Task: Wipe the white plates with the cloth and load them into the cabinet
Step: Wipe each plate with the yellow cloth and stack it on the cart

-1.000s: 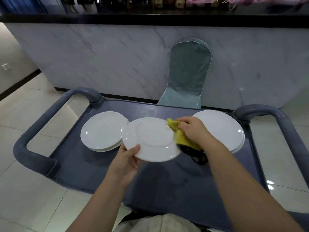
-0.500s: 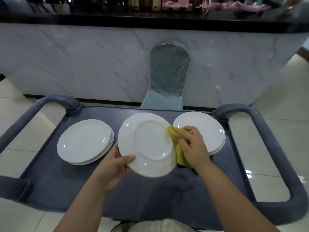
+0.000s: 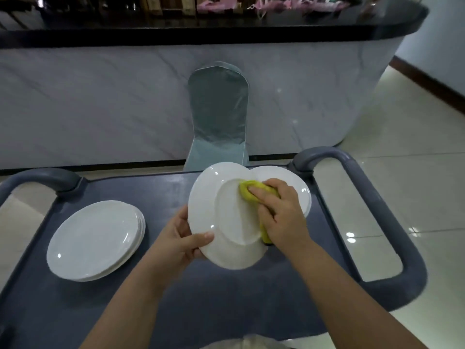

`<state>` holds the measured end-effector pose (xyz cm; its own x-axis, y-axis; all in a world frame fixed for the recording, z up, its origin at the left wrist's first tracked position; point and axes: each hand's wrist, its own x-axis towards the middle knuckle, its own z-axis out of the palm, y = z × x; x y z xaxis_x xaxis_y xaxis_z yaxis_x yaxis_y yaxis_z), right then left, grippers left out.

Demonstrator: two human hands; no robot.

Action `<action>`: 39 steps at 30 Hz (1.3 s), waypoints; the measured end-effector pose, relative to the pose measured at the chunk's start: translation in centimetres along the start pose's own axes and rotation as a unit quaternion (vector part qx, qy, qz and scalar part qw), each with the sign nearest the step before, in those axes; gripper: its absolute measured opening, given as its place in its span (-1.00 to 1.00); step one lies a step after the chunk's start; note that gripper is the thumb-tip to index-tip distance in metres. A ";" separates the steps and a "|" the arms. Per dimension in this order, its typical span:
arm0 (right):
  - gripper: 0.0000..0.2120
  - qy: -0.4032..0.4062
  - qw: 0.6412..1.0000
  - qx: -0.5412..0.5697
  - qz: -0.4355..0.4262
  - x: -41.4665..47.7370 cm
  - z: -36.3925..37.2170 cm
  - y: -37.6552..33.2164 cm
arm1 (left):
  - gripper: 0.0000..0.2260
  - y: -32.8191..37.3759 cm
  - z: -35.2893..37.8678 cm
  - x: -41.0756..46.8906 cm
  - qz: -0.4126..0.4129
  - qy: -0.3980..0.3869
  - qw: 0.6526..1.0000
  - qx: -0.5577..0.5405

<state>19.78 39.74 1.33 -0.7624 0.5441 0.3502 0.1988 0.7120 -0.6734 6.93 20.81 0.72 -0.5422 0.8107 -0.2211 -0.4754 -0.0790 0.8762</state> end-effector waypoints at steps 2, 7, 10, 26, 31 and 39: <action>-0.68 0.005 0.998 -0.004 -0.062 0.0 0.5 -1.2 | -0.45 -0.3 1.4 0.9 -0.006 -0.008 1.000 0.005; -0.68 -0.045 0.995 0.035 -0.086 -4.5 -0.2 1.8 | -0.52 1.2 2.2 3.0 -0.003 0.024 1.000 0.009; -0.71 0.031 0.999 0.009 0.023 -6.3 -1.6 5.5 | -0.58 2.6 3.7 5.1 0.016 0.037 0.993 0.107; -0.68 0.118 0.981 -0.017 0.151 -5.8 -5.2 7.9 | -0.49 -3.5 7.9 12.1 0.346 -0.069 0.564 0.746; -0.75 0.121 0.977 -0.001 0.178 -7.6 -4.3 8.4 | -0.49 -7.7 5.8 12.0 0.190 -0.147 0.553 0.798; -0.78 0.096 0.973 0.024 0.208 -8.7 -1.4 6.3 | -0.81 -7.5 4.1 9.3 0.276 -0.121 0.644 0.703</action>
<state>28.52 40.13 -5.00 -0.4923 0.8570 0.1522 0.4328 0.3927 -0.8114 8.28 31.30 -6.16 -0.1556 0.9642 0.2146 0.9332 0.0723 0.3519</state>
